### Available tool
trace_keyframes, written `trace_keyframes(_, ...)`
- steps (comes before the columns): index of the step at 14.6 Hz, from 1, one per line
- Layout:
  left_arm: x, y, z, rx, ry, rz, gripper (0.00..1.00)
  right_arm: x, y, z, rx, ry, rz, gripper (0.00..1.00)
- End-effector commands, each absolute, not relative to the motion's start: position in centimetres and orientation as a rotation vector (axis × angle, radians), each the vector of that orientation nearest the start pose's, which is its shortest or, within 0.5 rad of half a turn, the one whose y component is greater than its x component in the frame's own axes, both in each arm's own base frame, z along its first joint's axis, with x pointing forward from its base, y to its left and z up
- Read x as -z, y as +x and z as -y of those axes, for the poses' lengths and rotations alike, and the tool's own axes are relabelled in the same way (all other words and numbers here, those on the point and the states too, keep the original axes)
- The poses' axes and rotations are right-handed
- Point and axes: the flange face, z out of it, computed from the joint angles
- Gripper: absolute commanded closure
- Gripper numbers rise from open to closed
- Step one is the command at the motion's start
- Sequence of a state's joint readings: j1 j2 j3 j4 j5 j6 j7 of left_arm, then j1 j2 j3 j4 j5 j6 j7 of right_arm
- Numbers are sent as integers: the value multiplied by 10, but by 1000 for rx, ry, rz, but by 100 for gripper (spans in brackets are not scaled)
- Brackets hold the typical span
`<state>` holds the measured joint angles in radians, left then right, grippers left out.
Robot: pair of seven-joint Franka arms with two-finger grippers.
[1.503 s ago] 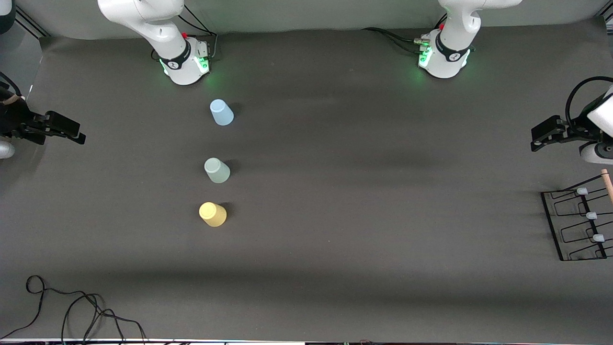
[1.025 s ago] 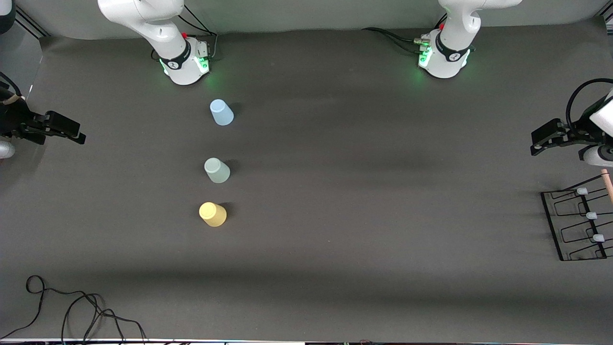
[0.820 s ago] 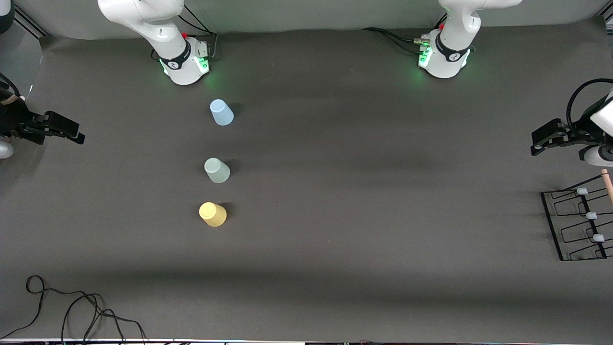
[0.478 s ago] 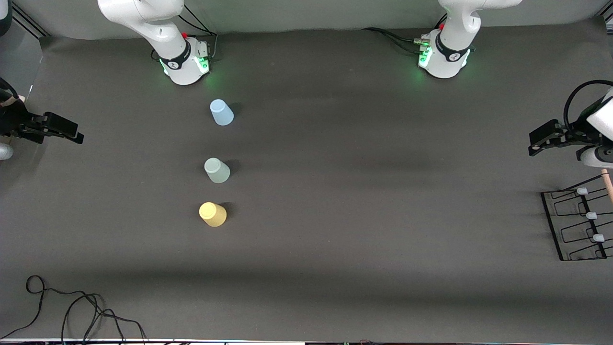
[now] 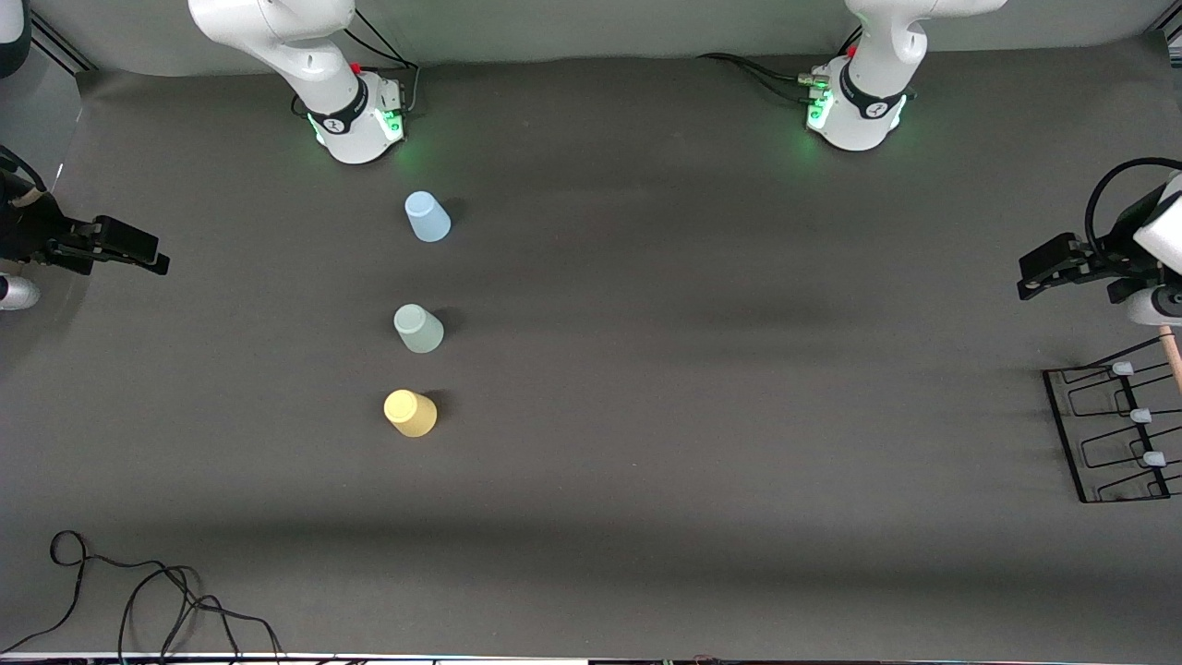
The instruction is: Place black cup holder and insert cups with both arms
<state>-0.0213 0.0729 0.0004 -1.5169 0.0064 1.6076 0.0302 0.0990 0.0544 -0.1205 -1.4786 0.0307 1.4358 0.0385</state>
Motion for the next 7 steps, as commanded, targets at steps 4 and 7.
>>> trace_keyframes(4, -580, 629, -24, 10, -3076, 9, 0, -628, 557, 5, -155, -3112, -74, 0)
trace_keyframes(7, -548, 649, -72, -52, -3046, 64, 0, -628, 557, 5, -155, -3112, -74, 0)
